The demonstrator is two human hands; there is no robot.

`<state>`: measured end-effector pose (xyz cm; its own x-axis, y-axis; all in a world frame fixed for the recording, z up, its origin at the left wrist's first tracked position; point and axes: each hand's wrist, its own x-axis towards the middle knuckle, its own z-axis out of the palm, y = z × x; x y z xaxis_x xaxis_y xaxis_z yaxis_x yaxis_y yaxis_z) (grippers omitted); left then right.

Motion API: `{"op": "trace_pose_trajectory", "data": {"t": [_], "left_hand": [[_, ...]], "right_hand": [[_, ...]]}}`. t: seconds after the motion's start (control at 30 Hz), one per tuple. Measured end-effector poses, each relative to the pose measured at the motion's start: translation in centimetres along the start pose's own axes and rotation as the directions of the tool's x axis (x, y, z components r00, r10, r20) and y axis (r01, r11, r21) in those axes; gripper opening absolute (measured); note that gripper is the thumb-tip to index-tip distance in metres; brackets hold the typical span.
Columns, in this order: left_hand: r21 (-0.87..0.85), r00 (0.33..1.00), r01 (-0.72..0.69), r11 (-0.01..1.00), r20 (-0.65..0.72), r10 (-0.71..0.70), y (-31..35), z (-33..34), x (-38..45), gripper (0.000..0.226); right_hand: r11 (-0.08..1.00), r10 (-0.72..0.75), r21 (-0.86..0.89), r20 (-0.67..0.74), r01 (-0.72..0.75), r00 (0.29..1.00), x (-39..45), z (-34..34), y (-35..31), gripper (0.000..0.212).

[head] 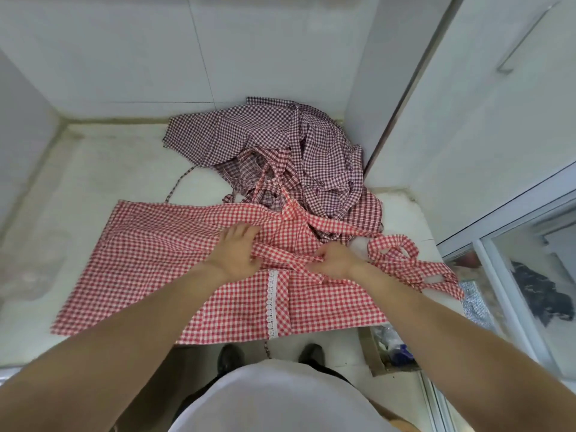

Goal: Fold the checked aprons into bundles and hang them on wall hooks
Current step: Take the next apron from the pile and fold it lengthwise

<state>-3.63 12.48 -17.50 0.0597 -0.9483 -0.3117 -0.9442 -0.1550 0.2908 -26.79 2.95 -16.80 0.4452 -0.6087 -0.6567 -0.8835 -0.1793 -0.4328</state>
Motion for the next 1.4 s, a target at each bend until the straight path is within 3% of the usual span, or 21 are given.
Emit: {"op": "trace_pose_trajectory", "data": {"t": [0.2, 0.3, 0.37, 0.43, 0.53, 0.6, 0.67, 0.8, 0.87, 0.93, 1.03, 1.1, 1.17, 1.23, 1.3, 1.4], "left_hand": [[-0.242, 0.947, 0.026, 0.970, 0.317, 0.054, 1.3, -2.3, 3.3, 0.092], [-0.384, 0.932, 0.039, 0.922, 0.346, 0.105, 2.0, -4.5, 4.9, 0.067], [-0.417, 0.939, 0.004, 0.909, 0.314, 0.141, 2.0, -5.5, 5.7, 0.037], [-0.431, 0.972, -0.027, 0.902, 0.197, 0.124, 1.4, -6.2, 6.7, 0.027], [-0.429, 0.996, -0.056, 0.902, -0.092, 0.018, 0.9, -6.8, 8.0, 0.021], [-0.435, 0.993, -0.061, 0.898, -0.115, 0.012, 1.1, -7.0, 8.7, 0.010], [-0.434, 0.999, -0.008, 0.901, 0.040, 0.028, 1.1, -6.5, 9.5, 0.020], [-0.334, 0.934, 0.160, 0.929, 0.356, -0.033, 0.6, -5.6, 10.7, 0.071], [-0.331, 0.906, 0.181, 0.926, 0.422, -0.026, 0.8, -5.7, 10.9, 0.067], [-0.371, 0.911, 0.167, 0.913, 0.412, 0.001, 1.1, -6.1, 11.3, 0.047], [-0.334, 0.888, 0.168, 0.927, 0.459, 0.005, 1.3, -7.0, 11.7, 0.046], [-0.309, 0.880, 0.157, 0.938, 0.476, 0.010, 1.0, -7.3, 12.2, 0.034], [-0.365, 0.916, 0.097, 0.926, 0.398, 0.061, 1.0, -7.4, 12.8, 0.014], [-0.469, 0.953, 0.010, 0.883, 0.273, 0.134, 1.0, -7.5, 13.3, 0.021], [-0.546, 0.965, -0.041, 0.837, 0.197, 0.175, 0.6, -7.6, 13.4, 0.027], [-0.468, 0.958, -0.094, 0.879, 0.198, 0.208, -2.0, -7.2, 13.2, 0.013]], "right_hand": [[0.987, -0.148, -0.063, -0.061, 0.145, 0.987, -0.3, -4.5, -3.2, 0.052], [0.972, -0.222, 0.050, -0.108, 0.228, 0.969, 0.2, -6.8, -4.0, 0.039], [0.950, -0.266, 0.121, -0.164, 0.287, 0.950, 0.3, -7.8, -4.4, 0.031], [0.918, -0.296, 0.173, -0.302, 0.357, 0.906, 0.8, -8.2, -4.8, 0.022], [0.890, -0.286, 0.120, -0.606, 0.440, 0.743, 2.4, -7.6, -5.6, 0.018], [0.878, -0.261, 0.116, -0.696, 0.464, 0.669, 3.4, -6.8, -6.6, 0.020], [0.865, -0.222, 0.203, -0.666, 0.459, 0.712, 4.5, -6.5, -7.5, 0.026], [0.908, -0.285, 0.180, -0.397, 0.379, 0.872, 6.1, -6.6, -7.9, 0.031], [0.928, -0.269, 0.167, -0.316, 0.332, 0.910, 6.2, -6.8, -7.7, 0.035], [0.944, -0.234, 0.141, -0.345, 0.297, 0.909, 6.6, -7.2, -7.2, 0.041], [0.967, -0.198, 0.091, -0.308, 0.236, 0.930, 7.1, -7.7, -6.4, 0.042], [0.977, -0.189, 0.047, -0.259, 0.208, 0.947, 7.1, -7.7, -6.4, 0.048], [0.972, -0.211, 0.036, -0.300, 0.232, 0.930, 7.2, -7.4, -6.5, 0.055], [0.960, -0.215, 0.093, -0.359, 0.264, 0.908, 7.5, -7.2, -6.4, 0.056], [0.944, -0.178, 0.214, -0.315, 0.252, 0.932, 7.8, -7.0, -6.1, 0.052], [0.910, -0.119, 0.362, -0.234, 0.200, 0.965, 7.8, -6.9, -5.7, 0.043]]}}
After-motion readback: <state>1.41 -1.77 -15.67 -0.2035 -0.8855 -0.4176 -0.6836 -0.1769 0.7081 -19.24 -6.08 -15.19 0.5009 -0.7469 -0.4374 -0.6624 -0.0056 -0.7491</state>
